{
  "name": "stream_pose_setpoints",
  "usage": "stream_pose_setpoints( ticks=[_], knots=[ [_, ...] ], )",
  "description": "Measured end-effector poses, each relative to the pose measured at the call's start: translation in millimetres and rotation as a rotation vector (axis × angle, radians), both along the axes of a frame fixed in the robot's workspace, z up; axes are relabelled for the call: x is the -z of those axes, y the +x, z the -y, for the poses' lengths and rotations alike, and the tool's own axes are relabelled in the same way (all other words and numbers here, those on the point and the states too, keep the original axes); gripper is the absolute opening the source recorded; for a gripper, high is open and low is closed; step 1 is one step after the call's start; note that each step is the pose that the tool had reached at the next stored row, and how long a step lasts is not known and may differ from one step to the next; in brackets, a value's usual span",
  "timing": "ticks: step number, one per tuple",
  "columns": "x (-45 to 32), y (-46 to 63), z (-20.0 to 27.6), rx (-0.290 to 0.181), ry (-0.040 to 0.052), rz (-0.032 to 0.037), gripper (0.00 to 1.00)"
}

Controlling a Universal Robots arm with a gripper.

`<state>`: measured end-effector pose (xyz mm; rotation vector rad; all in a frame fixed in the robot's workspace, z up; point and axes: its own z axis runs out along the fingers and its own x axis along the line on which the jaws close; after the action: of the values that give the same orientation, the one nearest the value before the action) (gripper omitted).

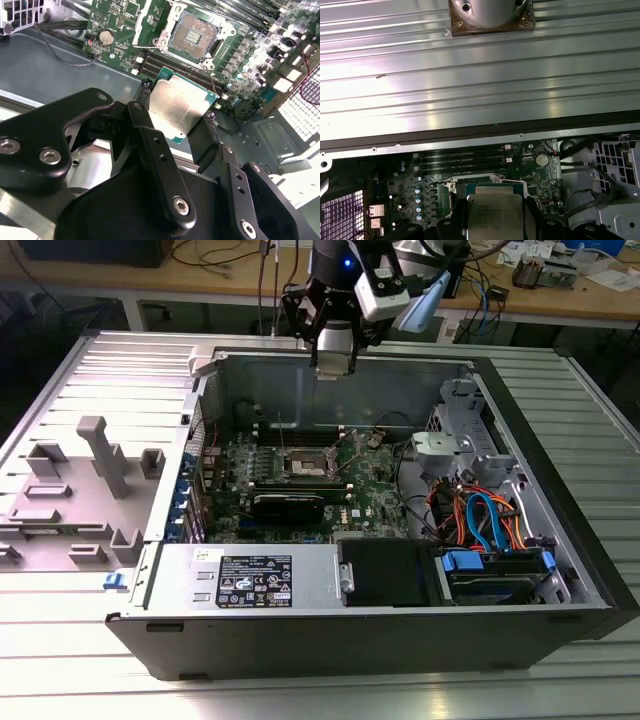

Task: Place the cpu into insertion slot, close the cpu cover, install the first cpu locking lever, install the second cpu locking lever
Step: 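Place the cpu into insertion slot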

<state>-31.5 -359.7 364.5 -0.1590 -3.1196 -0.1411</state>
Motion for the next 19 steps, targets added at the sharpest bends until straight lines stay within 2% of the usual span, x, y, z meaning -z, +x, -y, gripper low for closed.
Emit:
stream_pose_setpoints(
  ticks=[11, 17, 19],
  knots=[
    [0.0, -0.1, 0.0, 0.006, 0.0000, 0.0000, 0.55],
    [0.8, -0.1, 0.1, 0.066, 0.0000, 0.0000, 0.55],
    [1.0, 0.0, 0.1, 0.070, 0.0001, 0.0000, 0.55]
  ],
)
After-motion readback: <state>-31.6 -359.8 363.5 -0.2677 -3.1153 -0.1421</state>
